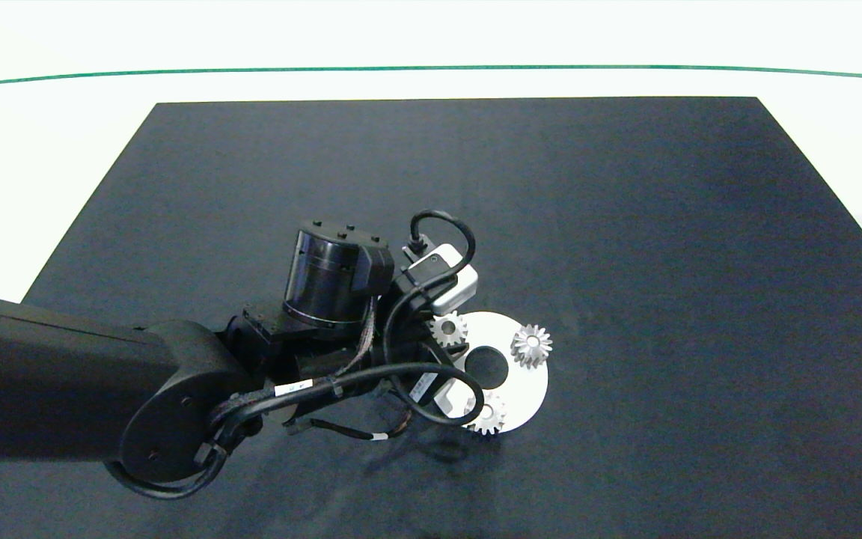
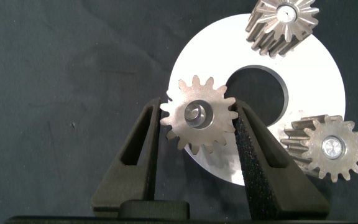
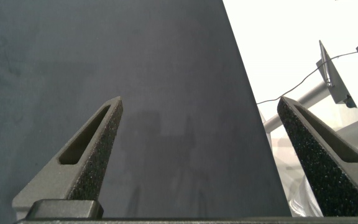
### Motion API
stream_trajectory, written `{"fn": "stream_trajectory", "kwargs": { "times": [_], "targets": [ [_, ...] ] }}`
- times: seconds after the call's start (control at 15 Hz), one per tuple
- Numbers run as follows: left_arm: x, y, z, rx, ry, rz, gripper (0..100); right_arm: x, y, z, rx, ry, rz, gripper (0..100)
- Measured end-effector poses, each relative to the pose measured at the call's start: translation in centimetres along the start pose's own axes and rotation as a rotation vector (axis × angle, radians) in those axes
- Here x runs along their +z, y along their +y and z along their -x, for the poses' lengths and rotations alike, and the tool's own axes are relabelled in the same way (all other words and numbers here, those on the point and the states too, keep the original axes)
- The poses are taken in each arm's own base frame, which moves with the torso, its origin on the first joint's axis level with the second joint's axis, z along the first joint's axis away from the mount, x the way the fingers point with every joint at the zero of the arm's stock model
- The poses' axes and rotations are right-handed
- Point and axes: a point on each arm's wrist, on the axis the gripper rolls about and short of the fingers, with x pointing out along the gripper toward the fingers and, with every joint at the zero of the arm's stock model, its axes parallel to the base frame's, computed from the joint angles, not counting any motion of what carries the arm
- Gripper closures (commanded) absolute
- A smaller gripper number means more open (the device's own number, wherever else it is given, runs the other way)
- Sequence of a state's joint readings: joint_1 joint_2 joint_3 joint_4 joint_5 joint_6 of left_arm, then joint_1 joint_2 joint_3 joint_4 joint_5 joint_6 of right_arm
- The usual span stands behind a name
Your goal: Install three planetary gears onto the carrier pins
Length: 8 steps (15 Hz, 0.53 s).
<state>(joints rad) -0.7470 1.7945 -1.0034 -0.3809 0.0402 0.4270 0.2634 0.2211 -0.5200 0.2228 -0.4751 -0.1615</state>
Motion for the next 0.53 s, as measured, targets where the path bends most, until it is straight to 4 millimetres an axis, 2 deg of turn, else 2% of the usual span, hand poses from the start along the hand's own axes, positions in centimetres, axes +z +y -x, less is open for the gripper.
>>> {"fn": "stream_trajectory", "kwargs": {
  "times": [0.53],
  "targets": [
    [0.22,-0.03,-0.44,-0.003,0.0,0.0,87,0.04,0.06,-0.1,0.0,0.004,0.002,0]
  ]
}}
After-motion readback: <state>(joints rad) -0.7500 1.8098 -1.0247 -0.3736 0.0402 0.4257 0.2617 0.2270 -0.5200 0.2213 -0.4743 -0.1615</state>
